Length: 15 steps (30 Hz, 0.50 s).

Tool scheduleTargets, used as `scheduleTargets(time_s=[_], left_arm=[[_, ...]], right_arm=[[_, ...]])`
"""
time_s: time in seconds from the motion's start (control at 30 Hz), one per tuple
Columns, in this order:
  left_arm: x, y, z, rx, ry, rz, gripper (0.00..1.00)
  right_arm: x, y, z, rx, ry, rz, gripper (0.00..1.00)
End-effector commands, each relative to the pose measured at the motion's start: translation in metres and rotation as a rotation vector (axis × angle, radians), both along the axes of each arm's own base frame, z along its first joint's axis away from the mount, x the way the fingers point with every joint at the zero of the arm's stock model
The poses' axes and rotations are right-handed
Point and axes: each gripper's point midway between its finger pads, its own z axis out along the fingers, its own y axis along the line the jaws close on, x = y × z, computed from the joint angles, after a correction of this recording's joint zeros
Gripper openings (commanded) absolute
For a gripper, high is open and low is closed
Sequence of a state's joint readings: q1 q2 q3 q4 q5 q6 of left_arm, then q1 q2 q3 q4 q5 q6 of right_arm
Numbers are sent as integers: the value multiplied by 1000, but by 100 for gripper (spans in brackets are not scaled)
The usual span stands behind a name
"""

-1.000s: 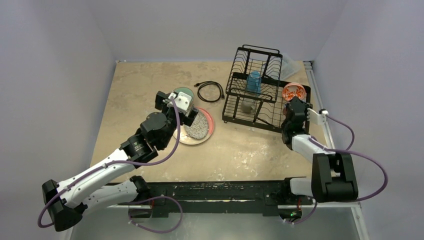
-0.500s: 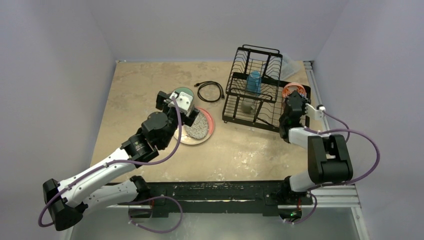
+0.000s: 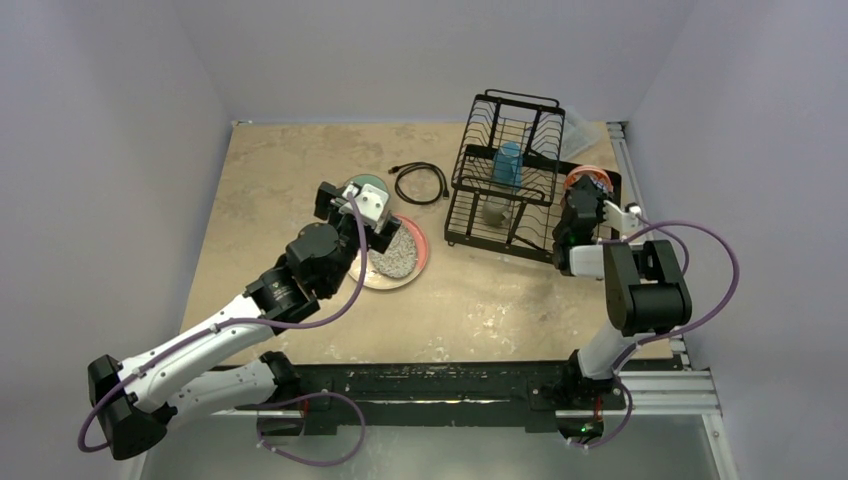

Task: Load the mixed dishes into the dish rack

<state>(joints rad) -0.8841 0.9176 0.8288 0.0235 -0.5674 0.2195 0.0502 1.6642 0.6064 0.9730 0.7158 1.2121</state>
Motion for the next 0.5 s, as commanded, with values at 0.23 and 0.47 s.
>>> scheduleTargets(time_s=[0.23, 0.47], left_arm=[[4, -3, 27, -54, -71, -1, 92], [4, -5, 28, -55, -76, -10, 92]], right_arm=[[22, -6, 35, -22, -147, -34, 0], [23, -9, 22, -28, -127, -40, 0]])
